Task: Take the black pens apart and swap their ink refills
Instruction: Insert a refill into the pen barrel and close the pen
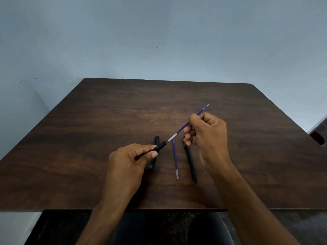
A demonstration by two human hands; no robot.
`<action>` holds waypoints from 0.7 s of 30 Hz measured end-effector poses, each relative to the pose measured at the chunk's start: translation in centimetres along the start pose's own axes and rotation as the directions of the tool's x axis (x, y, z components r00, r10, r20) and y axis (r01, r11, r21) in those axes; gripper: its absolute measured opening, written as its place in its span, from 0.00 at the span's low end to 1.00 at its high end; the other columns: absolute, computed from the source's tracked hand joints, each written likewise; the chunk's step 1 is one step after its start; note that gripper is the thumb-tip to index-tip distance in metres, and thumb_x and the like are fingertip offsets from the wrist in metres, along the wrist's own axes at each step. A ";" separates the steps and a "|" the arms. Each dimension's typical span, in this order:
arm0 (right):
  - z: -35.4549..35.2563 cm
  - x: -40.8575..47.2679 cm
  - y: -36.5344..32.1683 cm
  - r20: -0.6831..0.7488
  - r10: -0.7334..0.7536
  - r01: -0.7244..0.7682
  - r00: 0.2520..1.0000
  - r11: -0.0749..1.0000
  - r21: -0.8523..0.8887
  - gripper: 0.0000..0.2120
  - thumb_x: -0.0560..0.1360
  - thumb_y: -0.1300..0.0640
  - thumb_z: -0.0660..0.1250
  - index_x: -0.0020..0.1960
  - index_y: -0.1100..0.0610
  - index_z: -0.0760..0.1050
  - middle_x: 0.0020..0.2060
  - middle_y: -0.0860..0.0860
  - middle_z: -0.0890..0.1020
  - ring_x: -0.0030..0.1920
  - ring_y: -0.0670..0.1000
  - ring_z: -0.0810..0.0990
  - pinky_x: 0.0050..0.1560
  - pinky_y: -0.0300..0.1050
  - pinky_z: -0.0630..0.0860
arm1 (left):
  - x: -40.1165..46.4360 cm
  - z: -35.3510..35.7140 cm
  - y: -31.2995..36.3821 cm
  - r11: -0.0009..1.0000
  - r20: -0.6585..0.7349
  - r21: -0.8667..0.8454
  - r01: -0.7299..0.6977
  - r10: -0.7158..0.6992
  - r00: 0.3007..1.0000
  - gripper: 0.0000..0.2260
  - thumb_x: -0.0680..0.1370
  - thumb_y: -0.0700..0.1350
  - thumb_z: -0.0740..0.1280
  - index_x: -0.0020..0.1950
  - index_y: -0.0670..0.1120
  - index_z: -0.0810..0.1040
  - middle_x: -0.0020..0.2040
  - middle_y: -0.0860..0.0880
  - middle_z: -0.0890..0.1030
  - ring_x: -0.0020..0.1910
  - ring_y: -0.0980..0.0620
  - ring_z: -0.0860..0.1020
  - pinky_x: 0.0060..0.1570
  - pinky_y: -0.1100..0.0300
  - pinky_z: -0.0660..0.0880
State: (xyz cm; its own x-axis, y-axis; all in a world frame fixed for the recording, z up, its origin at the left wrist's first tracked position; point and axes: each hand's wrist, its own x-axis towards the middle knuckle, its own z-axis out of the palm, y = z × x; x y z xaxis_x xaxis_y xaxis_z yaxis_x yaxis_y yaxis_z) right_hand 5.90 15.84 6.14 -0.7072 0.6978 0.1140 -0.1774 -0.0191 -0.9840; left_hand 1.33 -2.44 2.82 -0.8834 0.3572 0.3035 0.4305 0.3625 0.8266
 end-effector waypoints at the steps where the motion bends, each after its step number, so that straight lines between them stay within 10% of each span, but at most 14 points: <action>1: 0.0 0.0 0.0 0.003 -0.001 0.001 1.000 1.000 0.000 0.10 0.73 0.61 0.67 0.32 0.57 0.76 0.26 0.55 0.81 0.23 0.50 0.76 0.24 0.43 0.73 | 0.0 0.0 0.0 1.000 -0.001 0.000 -0.004 0.004 1.000 0.10 0.71 0.42 0.75 0.50 0.54 0.85 0.42 0.63 0.84 0.45 0.67 0.80 0.45 0.78 0.70; 21: 0.9 -2.5 2.0 0.097 0.064 -0.051 0.993 0.989 -0.135 0.08 0.73 0.62 0.68 0.36 0.56 0.79 0.29 0.54 0.83 0.27 0.49 0.76 0.28 0.44 0.74 | 0.3 0.4 0.4 0.999 -0.041 0.014 -0.052 0.052 0.998 0.09 0.70 0.41 0.76 0.49 0.50 0.86 0.42 0.62 0.83 0.45 0.68 0.79 0.44 0.80 0.69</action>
State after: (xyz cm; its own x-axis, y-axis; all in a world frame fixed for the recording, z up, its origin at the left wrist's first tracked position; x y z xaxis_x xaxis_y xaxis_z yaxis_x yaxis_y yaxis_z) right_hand 6.70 13.40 4.03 -0.7804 0.6221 0.0633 -0.0469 0.0426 -0.9980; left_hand 1.32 -1.80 3.05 -0.8665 0.3402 0.3653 0.4782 0.3560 0.8029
